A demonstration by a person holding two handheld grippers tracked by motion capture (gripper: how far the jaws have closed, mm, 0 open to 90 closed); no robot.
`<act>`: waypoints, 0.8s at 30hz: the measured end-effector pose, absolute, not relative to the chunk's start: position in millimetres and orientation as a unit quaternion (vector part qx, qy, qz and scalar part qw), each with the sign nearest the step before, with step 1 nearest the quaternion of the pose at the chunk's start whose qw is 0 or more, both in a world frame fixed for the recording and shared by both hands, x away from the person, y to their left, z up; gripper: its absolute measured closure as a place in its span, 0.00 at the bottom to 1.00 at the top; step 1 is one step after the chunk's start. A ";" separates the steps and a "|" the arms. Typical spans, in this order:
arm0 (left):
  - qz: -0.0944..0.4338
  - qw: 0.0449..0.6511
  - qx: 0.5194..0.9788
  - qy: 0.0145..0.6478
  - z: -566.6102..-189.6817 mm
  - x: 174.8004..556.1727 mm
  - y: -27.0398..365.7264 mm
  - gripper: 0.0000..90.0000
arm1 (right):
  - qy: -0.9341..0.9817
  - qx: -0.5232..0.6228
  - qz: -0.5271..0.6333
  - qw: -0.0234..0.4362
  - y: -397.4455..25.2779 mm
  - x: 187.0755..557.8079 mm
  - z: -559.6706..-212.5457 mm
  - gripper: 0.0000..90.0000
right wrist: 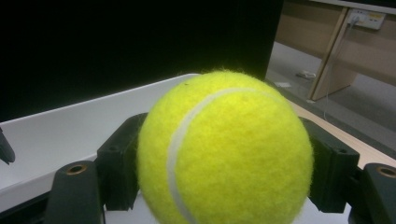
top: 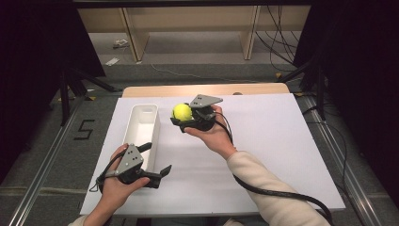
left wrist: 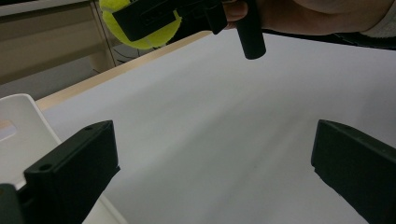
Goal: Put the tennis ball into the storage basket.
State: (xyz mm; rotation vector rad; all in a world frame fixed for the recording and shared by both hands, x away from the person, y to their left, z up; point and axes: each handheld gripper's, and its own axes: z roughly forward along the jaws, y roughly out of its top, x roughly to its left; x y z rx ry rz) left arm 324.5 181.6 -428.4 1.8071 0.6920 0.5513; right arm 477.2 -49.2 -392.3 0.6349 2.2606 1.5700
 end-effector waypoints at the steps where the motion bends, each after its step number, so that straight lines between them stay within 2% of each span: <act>1: 0.231 0.535 0.759 0.290 -428.3 324.5 181.7 0.00 | 0.790 0.221 0.549 0.160 -48.7 477.4 -392.4 0.30; 24: 0.231 0.536 0.758 0.291 -428.2 324.0 181.8 0.00 | 0.791 0.214 0.553 0.150 -33.0 477.8 -391.9 0.30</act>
